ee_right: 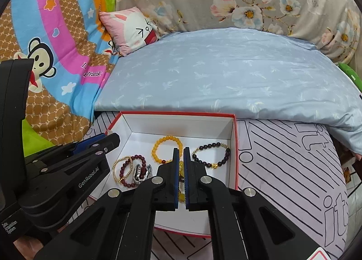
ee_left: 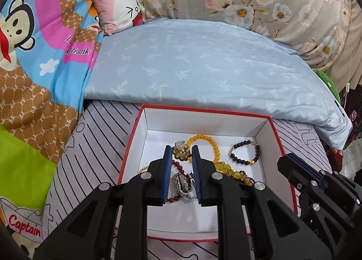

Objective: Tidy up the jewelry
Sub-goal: 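Open both tools to release the ring and charm in the box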

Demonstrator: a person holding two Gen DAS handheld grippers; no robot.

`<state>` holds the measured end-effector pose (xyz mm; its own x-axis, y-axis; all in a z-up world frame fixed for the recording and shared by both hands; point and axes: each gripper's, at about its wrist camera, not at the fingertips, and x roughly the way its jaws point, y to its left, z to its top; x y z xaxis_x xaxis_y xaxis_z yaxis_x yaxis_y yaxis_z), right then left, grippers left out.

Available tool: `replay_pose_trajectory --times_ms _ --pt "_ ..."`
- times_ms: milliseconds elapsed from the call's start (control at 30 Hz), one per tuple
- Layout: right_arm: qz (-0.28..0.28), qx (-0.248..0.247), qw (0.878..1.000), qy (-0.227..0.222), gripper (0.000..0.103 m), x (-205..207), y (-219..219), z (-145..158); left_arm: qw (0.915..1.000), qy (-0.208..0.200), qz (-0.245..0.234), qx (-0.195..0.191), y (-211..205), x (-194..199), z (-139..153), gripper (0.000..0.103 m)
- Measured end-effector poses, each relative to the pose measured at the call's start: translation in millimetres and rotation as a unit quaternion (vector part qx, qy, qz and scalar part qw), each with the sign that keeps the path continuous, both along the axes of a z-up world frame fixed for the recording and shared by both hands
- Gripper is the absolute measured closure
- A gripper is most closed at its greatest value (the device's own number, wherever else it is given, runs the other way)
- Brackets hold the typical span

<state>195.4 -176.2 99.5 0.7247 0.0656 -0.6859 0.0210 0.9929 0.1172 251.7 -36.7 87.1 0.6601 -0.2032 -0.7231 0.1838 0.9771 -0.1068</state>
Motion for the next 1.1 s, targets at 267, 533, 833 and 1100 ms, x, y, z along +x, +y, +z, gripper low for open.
replay_pose_trajectory --times_ms 267,533,833,1100 --pt "-0.002 -0.005 1.0 0.003 0.079 0 4 -8 0.9999 -0.002 0.01 0.013 -3 1 -6 0.053" --pt "-0.003 -0.009 1.0 0.0 0.077 -1 6 -9 0.9998 0.0 0.013 0.013 -2 1 -6 0.053" --pt "-0.005 -0.009 1.0 0.004 0.077 -3 7 -14 0.9997 0.003 0.017 0.018 -1 -3 -10 0.053" --pt "-0.012 -0.018 1.0 0.011 0.077 -13 9 -18 0.9994 0.007 0.022 0.026 -1 -15 -14 0.053"
